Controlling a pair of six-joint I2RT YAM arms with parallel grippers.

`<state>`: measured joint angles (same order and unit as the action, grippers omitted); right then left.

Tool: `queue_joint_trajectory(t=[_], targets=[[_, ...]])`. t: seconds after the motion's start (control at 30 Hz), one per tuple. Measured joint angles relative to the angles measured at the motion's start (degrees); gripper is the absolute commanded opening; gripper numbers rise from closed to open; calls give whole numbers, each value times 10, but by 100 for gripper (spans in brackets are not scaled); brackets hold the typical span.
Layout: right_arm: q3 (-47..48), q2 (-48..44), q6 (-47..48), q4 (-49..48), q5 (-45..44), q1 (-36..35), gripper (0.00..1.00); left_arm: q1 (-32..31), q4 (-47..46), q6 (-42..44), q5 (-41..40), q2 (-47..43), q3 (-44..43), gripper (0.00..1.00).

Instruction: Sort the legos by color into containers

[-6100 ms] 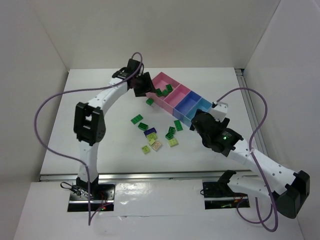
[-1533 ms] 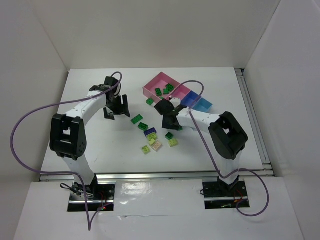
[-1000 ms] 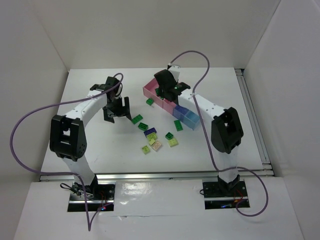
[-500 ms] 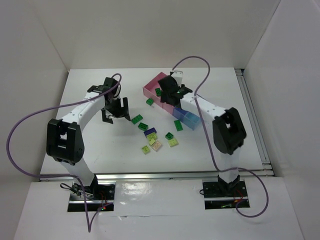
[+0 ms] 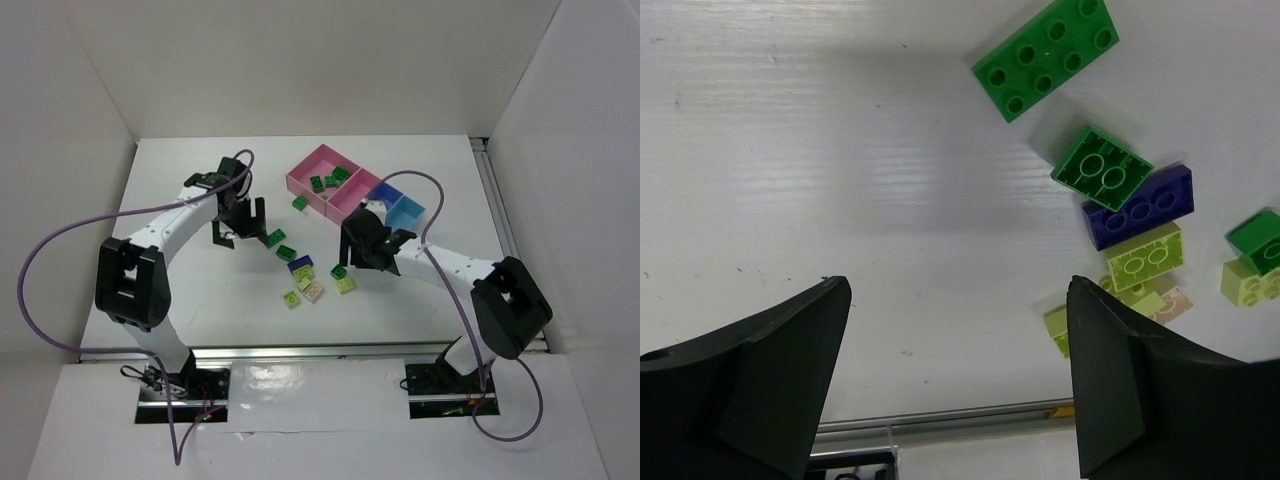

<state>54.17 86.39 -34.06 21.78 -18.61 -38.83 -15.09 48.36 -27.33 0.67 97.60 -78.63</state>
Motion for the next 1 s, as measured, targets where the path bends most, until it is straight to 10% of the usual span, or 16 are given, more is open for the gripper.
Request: queue_joint_trajectory(t=[0.73, 1.0], targets=[[-42, 93, 45, -129, 28, 47, 74, -23, -2, -3, -34, 56, -32, 90], [-16, 122, 71, -144, 24, 44, 46, -22, -2, -1, -45, 72, -50, 90]])
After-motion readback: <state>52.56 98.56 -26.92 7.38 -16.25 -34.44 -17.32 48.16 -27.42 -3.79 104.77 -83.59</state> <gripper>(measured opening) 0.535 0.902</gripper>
